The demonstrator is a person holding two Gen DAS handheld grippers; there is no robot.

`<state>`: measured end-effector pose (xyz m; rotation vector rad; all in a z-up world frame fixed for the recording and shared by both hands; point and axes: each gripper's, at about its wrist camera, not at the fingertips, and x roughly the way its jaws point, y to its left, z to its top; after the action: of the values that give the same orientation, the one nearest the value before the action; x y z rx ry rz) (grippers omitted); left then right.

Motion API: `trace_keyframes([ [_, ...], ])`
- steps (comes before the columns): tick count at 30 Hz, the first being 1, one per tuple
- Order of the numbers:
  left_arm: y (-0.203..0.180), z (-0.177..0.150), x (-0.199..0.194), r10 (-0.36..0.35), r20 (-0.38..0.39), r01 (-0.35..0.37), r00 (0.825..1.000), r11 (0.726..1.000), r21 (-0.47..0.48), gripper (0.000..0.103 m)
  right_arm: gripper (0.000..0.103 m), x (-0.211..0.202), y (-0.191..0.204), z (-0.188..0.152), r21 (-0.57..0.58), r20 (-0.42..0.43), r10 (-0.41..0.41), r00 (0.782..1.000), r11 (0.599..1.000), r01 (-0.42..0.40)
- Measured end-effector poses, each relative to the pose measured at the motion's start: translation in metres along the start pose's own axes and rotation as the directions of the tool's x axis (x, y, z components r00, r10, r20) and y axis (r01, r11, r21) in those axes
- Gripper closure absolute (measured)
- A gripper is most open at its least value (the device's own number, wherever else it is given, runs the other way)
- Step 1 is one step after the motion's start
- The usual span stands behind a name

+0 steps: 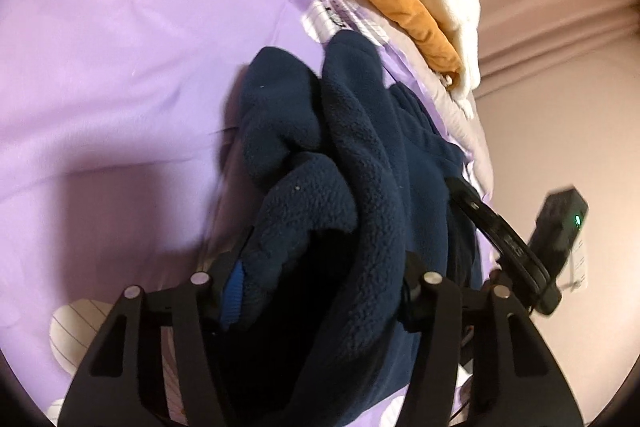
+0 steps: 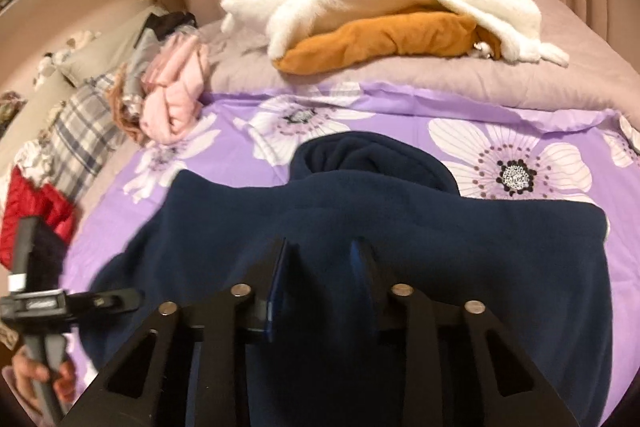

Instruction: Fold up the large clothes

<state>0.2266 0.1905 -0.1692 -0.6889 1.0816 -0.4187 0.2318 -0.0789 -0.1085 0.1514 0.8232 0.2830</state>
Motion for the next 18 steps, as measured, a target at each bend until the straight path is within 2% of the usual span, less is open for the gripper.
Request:
trace_keyframes([
  [5,-0.028,0.001,-0.002,0.031,0.017,-0.033,0.999,0.992,0.122,0.057,0.078,0.034,-0.009,-0.009,0.01,-0.128,-0.037,0.991,0.999,0.039],
  [12,-0.08,0.0,-0.012,0.061,0.063,-0.076,0.996,0.956,0.282,0.059,0.078,0.036,-0.014,-0.013,0.019,-0.131,-0.03,0.991,0.999,0.033],
  [16,-0.098,-0.004,-0.014,0.075,0.061,-0.091,0.995,0.941,0.327,0.059,0.078,0.026,-0.029,-0.007,0.106,-0.136,0.054,0.989,0.994,-0.039],
  [18,-0.103,-0.006,-0.016,0.075,0.064,-0.092,0.995,0.934,0.345,0.059,0.078,0.013,-0.029,-0.006,0.117,-0.123,0.058,0.991,0.992,-0.044],
])
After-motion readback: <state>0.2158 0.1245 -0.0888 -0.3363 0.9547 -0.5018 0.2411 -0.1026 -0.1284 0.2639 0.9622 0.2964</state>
